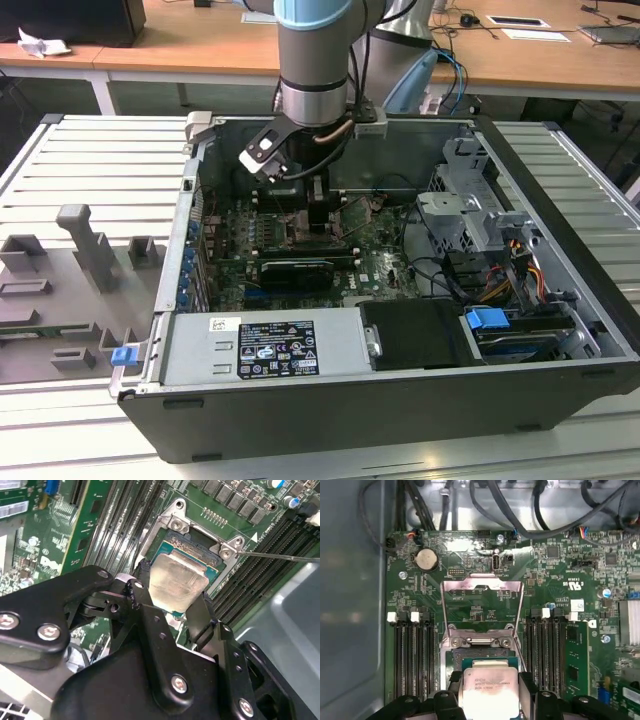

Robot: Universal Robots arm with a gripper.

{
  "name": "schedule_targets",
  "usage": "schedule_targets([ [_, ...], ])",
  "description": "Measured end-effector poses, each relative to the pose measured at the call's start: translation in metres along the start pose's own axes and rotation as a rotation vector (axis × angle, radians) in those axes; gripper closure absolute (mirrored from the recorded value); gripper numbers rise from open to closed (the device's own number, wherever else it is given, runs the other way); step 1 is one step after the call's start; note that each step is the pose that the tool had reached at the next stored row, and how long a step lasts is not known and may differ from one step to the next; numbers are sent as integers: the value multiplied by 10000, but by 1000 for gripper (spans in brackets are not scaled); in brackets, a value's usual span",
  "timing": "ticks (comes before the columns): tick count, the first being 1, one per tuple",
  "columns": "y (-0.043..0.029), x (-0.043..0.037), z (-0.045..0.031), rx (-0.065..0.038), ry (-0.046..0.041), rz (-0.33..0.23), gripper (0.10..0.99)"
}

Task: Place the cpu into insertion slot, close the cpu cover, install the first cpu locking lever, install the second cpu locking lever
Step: 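Place the cpu into insertion slot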

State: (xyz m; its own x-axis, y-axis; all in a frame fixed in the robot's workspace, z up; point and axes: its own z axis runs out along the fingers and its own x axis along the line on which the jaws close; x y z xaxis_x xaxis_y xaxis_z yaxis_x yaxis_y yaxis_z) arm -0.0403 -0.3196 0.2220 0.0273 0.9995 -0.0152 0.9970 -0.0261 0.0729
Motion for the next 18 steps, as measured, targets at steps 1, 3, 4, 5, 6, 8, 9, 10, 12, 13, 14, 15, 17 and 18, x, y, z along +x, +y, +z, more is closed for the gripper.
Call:
schedule_targets([
  [1,-1,5,30,0,0,1,553],
  [3,-4,15,76,0,0,0,553],
  [4,-7,17,102,0,1,1,553],
  [5,-8,18,111,0,0,2,553],
  [6,-9,21,119,0,0,3,553],
  [8,-10,32,137,-1,5,-70,553],
  [9,-11,34,150,-2,6,-74,553],
  [10,-13,36,159,-1,5,-73,553],
  [12,-14,40,169,-1,4,-73,553],
  [13,-15,44,178,-2,6,-73,553],
  [14,-15,46,186,-2,5,-74,553],
  [15,-16,46,188,-2,3,-75,553],
  [17,-16,46,188,-4,3,-74,553],
  [18,-16,46,188,-5,4,-74,553],
])
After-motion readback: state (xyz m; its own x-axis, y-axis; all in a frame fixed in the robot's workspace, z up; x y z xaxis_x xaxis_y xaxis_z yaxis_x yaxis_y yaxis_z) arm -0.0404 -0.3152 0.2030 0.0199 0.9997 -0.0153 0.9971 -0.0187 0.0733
